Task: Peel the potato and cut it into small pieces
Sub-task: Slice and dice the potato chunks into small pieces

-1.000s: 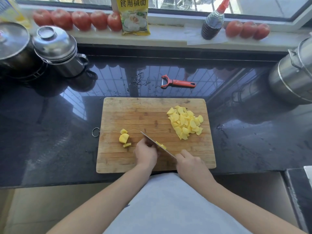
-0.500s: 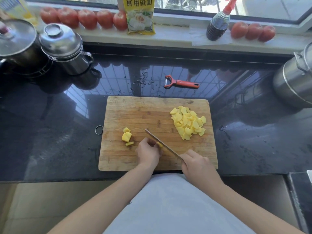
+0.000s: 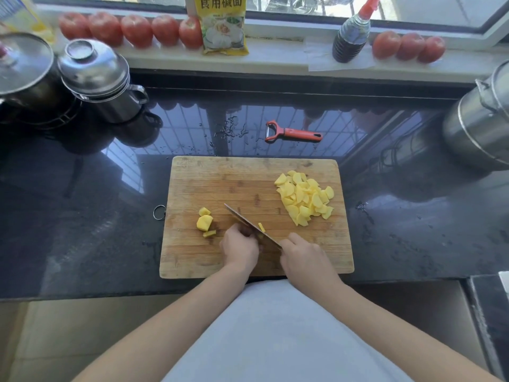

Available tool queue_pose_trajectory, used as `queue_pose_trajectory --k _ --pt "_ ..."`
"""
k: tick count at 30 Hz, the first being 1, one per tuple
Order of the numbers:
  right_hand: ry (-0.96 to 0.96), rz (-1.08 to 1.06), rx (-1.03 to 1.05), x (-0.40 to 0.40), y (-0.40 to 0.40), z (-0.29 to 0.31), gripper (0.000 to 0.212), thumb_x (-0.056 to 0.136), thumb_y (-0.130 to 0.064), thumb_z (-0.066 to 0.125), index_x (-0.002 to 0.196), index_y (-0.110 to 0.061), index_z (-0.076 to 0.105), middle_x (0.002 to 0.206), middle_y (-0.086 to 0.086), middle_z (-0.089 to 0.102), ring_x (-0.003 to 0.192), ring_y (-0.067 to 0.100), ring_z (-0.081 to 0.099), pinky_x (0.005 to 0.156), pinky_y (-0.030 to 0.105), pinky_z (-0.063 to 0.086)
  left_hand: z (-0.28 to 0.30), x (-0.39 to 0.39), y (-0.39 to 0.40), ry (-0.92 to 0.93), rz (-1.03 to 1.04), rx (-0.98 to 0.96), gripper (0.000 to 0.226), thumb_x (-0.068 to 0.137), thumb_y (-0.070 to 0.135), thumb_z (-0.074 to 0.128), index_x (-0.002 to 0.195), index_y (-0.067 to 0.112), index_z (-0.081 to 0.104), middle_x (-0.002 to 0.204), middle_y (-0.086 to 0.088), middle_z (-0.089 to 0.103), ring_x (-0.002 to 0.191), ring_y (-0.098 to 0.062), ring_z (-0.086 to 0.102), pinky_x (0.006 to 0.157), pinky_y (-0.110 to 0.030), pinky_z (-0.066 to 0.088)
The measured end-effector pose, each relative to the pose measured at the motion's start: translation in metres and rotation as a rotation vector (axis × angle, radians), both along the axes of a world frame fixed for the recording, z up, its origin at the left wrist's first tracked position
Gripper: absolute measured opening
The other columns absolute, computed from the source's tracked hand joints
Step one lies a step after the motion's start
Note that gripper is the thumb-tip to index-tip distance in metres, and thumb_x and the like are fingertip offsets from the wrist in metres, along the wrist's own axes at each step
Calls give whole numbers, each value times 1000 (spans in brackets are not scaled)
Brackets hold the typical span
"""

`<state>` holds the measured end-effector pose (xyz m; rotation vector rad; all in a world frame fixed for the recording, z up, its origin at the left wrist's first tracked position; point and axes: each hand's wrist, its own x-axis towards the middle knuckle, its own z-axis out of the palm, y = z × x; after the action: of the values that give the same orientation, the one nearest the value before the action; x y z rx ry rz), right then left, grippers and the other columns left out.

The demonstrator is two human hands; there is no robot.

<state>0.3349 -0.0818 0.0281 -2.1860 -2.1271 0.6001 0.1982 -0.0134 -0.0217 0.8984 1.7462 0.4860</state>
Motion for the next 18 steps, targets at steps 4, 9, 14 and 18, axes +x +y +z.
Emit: queue_pose_trajectory --k 4,9,14,18 --pt "132 -90 3 6 0 7 18 99 -17 51 88 -14 65 81 -2 50 65 28 54 57 42 47 3 -2 0 6 -18 -14 12 94 9 64 83 15 65 77 -6 74 61 -20 75 71 -46 65" --pt "178 -207 -21 20 -13 14 20 98 -17 55 81 -14 64 75 -7 49 66 18 51 61 39 45 11 -12 2 202 -444 138 17 98 16 55 105 29 62 94 1 71 83 -22 71 76 -40 60" --pt "186 -257 -67 21 -13 16 22 99 -19 53 81 -15 64 76 -7 50 69 17 52 61 36 45 27 -12 4 493 -814 255 12 103 18 49 91 16 53 98 -8 64 92 -36 63 72 -41 46" --pt "185 -234 -119 14 -12 18 22 99 -19 50 81 -14 62 77 -6 49 72 20 53 64 34 39 23 -5 5 372 -647 -18 23 101 31 46 92 15 61 87 -5 70 78 -28 70 75 -38 57"
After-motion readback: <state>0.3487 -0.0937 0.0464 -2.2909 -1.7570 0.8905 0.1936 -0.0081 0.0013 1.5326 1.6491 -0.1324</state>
